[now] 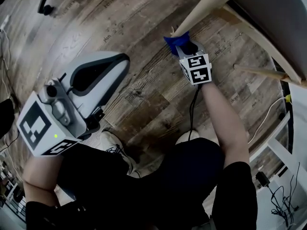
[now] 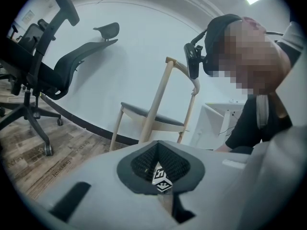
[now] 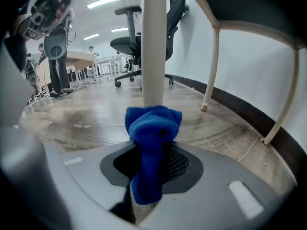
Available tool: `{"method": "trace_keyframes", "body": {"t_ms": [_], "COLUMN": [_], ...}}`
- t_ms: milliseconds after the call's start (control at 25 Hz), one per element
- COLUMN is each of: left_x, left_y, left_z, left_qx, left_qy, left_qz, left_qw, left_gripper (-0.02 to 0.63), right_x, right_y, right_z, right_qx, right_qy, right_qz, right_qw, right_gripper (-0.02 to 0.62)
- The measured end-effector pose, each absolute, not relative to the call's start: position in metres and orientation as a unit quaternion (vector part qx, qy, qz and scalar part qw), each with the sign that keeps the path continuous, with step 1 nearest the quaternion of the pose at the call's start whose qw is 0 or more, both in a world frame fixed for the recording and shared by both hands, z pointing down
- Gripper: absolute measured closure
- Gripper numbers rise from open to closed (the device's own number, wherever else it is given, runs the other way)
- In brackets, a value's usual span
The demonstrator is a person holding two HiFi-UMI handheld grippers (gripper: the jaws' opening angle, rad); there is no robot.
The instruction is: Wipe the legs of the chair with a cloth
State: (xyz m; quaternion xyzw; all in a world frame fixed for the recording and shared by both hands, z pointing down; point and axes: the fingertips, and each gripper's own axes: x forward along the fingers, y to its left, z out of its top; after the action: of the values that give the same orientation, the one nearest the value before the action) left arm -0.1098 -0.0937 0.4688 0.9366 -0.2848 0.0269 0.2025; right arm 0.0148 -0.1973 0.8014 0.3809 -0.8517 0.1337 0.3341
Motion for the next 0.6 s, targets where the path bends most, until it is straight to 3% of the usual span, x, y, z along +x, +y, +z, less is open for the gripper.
{"method": "trace_keyframes", "body": {"t_ms": [360, 600], "left_x": [-0.08, -0.092], "left_y": [-0.065, -0.017], "left_z": [0.447, 0.409], "left_qx": [0.928, 0.889], "left_qy": [-0.282, -0.37], "left_qz": [0.021, 0.039], "left_qw": [0.241, 0.268], "left_gripper": [0.601, 0.601], "right_x": [0.021, 0.031], "right_y": [-0.187, -0.128], "right_z": [0.621, 0.512], "right_qx": [0.418, 0.418], "right_qy": [-0.881, -0.878], "right_qz": [0.127, 0.173], "right_qw": [0.182, 0.154], "right_gripper": [0.476, 0.477]}}
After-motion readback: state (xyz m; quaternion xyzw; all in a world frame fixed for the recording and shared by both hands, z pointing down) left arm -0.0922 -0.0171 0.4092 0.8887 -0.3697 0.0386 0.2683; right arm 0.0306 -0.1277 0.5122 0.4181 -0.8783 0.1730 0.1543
